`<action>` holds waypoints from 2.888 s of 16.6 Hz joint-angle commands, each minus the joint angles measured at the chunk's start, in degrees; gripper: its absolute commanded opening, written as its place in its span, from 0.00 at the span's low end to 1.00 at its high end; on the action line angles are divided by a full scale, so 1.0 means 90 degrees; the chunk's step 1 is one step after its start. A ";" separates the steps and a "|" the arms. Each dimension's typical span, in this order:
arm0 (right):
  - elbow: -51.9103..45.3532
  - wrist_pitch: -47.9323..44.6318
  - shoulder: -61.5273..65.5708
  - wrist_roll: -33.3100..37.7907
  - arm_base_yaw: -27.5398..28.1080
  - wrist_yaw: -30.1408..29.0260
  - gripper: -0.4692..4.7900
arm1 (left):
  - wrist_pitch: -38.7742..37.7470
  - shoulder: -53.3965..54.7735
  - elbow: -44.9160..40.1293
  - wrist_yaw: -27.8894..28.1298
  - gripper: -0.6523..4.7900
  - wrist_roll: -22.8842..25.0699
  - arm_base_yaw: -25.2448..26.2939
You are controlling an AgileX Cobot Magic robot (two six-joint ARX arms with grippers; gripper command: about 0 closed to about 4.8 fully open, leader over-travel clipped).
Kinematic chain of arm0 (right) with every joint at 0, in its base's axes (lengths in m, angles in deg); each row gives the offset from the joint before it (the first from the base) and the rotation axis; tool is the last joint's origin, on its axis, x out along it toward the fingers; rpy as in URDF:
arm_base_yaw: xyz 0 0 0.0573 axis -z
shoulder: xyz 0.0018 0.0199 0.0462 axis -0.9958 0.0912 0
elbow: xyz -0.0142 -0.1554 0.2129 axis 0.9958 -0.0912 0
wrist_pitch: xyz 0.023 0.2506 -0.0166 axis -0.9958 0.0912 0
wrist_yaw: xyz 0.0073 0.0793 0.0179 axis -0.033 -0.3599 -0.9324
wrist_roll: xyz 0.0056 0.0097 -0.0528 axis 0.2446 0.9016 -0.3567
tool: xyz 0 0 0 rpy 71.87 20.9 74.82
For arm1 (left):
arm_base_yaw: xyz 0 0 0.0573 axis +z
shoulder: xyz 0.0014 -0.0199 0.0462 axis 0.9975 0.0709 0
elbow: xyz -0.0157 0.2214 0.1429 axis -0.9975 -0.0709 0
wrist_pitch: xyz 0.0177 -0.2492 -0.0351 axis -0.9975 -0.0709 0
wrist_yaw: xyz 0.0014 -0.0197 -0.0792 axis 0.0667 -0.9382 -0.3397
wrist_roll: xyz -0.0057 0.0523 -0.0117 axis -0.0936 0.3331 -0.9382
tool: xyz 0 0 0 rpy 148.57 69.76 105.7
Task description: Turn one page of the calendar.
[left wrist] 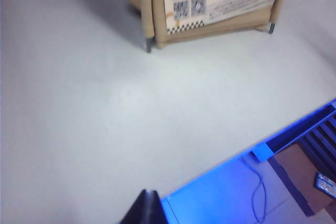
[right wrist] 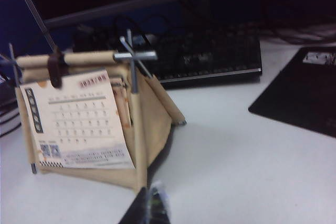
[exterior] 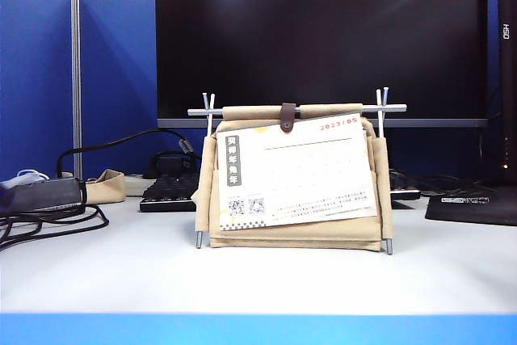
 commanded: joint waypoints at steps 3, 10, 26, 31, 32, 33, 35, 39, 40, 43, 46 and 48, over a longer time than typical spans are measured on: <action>0.0005 0.0044 0.0019 -0.0216 -0.0002 -0.0034 0.09 | 0.0189 0.0002 0.0053 0.0083 0.11 0.0070 0.0005; 0.0427 -0.0291 0.0704 -0.0352 -0.0440 -0.0066 0.09 | 0.0668 0.0333 0.1214 0.0129 0.12 0.0787 0.0005; 0.4350 -0.0090 0.7366 -0.1353 0.1056 -0.4211 0.65 | 0.1945 0.2370 0.1528 0.0214 0.47 0.0379 0.0005; 0.4532 -0.0248 0.8471 -0.1846 0.1685 -0.6436 0.65 | 0.1948 0.2370 0.1520 0.0214 0.47 0.0376 0.0005; 0.4534 -0.0253 0.8602 -0.2137 0.1676 -0.6368 0.65 | 0.1948 0.2370 0.1520 0.0209 0.47 0.0374 0.0005; 0.4534 -0.0289 0.8699 -0.2263 0.1659 -0.6334 0.65 | 0.1945 0.2370 0.1520 0.0216 0.47 0.0376 0.0005; 0.4539 -0.0447 0.8879 -0.2208 0.1661 -0.6329 0.65 | 0.1945 0.2370 0.1520 0.0216 0.47 0.0376 0.0005; 0.4541 -0.0493 0.8954 -0.2346 0.1559 -0.5787 0.65 | 0.1940 0.2370 0.1520 0.0219 0.47 0.0376 0.0005; 0.4541 -0.0551 0.8956 -0.2358 0.1481 -0.5727 0.65 | 0.1940 0.2370 0.1520 0.0223 0.47 0.0376 0.0005; 0.4541 -0.0631 0.8956 -0.2684 0.1008 -0.4940 0.65 | 0.1938 0.2387 0.1520 0.0238 0.47 0.0376 0.0005; 0.4541 -0.0631 0.8964 -0.3053 0.0534 -0.3866 0.65 | 0.1940 0.2387 0.1520 0.0236 0.47 0.0376 0.0005; 0.4541 -0.0668 0.8964 -0.3160 0.0425 -0.3599 0.65 | 0.1940 0.2387 0.1520 0.0236 0.47 0.0376 0.0005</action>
